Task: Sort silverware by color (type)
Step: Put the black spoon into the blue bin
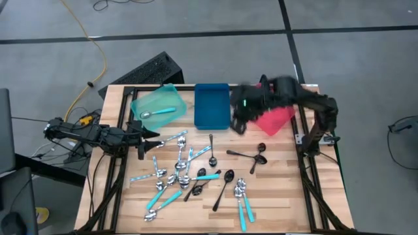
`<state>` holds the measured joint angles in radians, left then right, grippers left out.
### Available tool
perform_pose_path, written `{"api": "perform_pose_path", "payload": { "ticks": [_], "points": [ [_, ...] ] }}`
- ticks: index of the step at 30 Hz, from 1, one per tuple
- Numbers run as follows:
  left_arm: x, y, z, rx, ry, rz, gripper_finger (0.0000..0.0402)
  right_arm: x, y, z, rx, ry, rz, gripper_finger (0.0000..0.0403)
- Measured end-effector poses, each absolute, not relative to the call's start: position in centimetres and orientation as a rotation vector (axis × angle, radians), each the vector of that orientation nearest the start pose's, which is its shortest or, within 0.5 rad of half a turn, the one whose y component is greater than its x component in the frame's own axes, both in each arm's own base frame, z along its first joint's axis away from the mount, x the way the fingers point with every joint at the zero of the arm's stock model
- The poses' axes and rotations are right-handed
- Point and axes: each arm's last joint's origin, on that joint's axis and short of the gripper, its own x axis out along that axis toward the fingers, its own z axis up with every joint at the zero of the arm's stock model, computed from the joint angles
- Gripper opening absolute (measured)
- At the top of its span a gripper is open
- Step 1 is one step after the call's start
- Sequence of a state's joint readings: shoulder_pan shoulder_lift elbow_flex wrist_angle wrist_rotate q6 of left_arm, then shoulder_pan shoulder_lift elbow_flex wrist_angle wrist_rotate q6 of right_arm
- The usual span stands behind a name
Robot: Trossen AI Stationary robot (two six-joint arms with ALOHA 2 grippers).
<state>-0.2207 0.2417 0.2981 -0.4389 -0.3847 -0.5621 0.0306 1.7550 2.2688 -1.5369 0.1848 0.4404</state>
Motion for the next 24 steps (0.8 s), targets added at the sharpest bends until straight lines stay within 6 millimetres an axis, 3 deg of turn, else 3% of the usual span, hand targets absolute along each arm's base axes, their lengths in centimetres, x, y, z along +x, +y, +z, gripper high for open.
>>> {"api": "perform_pose_path", "payload": {
  "ticks": [5,9,16,24],
  "points": [
    [9.3,-1.0,20.5,-0.466,0.315,0.238,0.0216,29.2,5.7,43.1,0.108,1.044,-0.385,0.0113],
    [9.3,-1.1,20.5,-0.472,0.316,0.233,0.0216,28.4,8.0,39.9,0.045,1.099,-0.457,0.0113],
    [9.3,-1.0,20.5,-0.470,0.310,0.245,0.0216,25.6,8.4,34.0,0.126,1.221,-0.560,0.0113],
    [9.3,-1.0,20.5,-0.469,0.306,0.253,0.0216,24.4,7.9,28.7,0.258,1.202,-0.407,0.0120]
  ]
}}
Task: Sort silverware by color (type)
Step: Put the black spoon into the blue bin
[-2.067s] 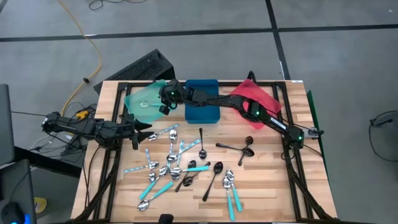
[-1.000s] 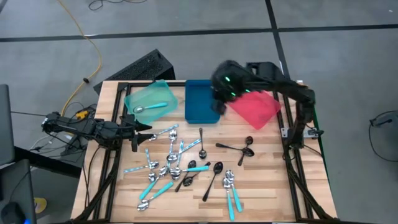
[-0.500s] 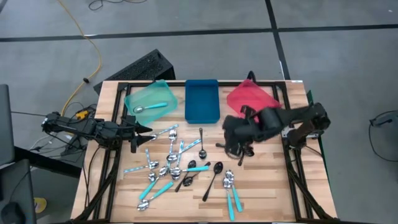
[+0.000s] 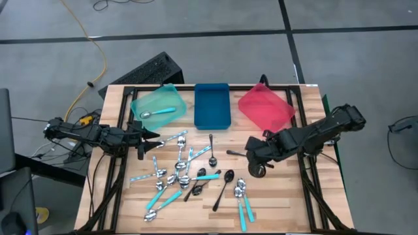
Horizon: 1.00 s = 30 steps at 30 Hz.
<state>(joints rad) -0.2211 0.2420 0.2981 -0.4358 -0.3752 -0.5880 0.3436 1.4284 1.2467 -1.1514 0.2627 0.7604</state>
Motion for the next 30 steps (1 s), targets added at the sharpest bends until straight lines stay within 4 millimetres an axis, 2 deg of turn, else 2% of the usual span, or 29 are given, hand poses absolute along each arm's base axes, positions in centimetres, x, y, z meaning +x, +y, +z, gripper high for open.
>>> {"api": "perform_pose_path", "payload": {
  "ticks": [3,8,13,23,30],
  "points": [
    [9.3,-1.0,20.5,-0.468,0.306,0.253,0.0216,23.9,7.2,26.5,0.289,1.249,-0.402,0.0143],
    [9.3,-1.0,20.5,-0.467,0.307,0.254,0.0216,23.5,6.3,23.4,0.305,1.338,-0.367,0.0210],
    [9.3,-1.0,20.5,-0.463,0.306,0.255,0.0216,24.3,5.4,21.5,0.272,1.322,-0.324,0.0267],
    [9.3,-1.0,20.5,-0.464,0.307,0.255,0.0216,26.1,2.9,18.1,0.219,1.448,-0.282,0.0276],
    [9.3,-1.0,20.5,-0.465,0.308,0.256,0.0216,26.9,1.7,15.7,0.246,1.489,-0.215,0.0276]
  ]
}}
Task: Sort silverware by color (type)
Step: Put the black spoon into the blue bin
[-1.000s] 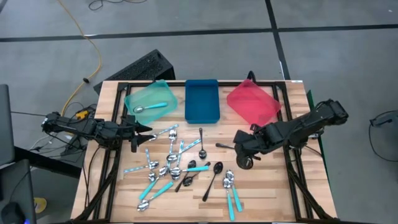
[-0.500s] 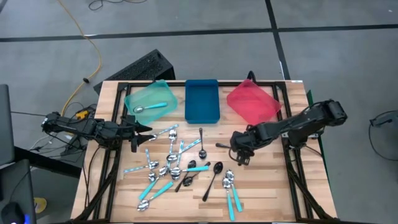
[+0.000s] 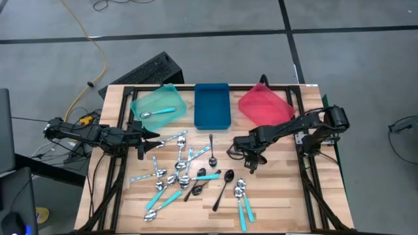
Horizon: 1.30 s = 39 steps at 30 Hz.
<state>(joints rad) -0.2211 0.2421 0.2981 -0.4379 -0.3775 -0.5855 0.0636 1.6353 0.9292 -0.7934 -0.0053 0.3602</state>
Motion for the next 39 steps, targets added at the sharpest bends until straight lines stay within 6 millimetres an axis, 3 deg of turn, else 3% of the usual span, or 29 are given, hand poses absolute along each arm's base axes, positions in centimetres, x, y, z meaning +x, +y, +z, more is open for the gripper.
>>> {"api": "perform_pose_path", "payload": {
  "ticks": [12,23,29,39],
  "points": [
    [9.3,-1.0,20.5,-0.466,0.309,0.257,0.0216,25.0,0.5,13.1,0.313,1.481,-0.209,0.0261],
    [9.2,-1.0,20.2,-0.458,0.335,0.266,0.0216,24.9,0.2,13.0,0.330,1.490,-0.223,0.0103],
    [9.2,-1.0,20.3,-0.461,0.333,0.267,0.0216,24.9,0.3,13.0,0.342,1.492,-0.230,0.0043],
    [9.2,-1.0,20.3,-0.465,0.332,0.268,0.0216,25.8,0.3,13.7,0.360,1.464,-0.240,0.0041]
  ]
}}
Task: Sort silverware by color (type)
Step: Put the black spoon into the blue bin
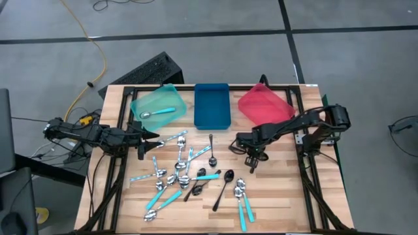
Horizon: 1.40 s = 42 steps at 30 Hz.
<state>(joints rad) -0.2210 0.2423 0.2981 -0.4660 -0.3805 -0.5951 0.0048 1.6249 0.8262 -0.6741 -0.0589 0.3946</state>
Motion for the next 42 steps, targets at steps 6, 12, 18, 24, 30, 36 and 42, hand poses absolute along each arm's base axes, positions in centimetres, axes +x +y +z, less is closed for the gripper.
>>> {"api": "perform_pose_path", "payload": {
  "ticks": [6,12,18,24,30,36,42],
  "points": [
    [9.2,-1.0,20.3,-0.468,0.331,0.268,0.0216,27.3,0.3,15.3,0.359,1.408,-0.227,0.0044],
    [9.2,-1.0,20.3,-0.469,0.331,0.269,0.0216,28.7,0.9,17.5,0.337,1.370,-0.192,0.0045],
    [9.2,-1.0,20.3,-0.469,0.331,0.269,0.0216,30.8,0.9,20.9,0.316,1.250,-0.147,0.0046],
    [9.2,-1.0,20.3,-0.468,0.331,0.269,0.0216,33.5,-0.5,25.3,0.329,1.014,-0.177,0.0047],
    [9.2,-1.0,20.3,-0.469,0.330,0.269,0.0216,35.4,-3.9,29.7,0.430,0.705,-0.362,0.0047],
    [9.2,-1.0,20.3,-0.469,0.330,0.269,0.0216,36.4,-8.4,31.3,0.540,0.431,-0.485,0.0043],
    [9.2,-0.9,20.3,-0.464,0.323,0.289,0.0216,37.4,-13.5,28.4,0.707,0.358,-0.650,0.0037]
  ]
}}
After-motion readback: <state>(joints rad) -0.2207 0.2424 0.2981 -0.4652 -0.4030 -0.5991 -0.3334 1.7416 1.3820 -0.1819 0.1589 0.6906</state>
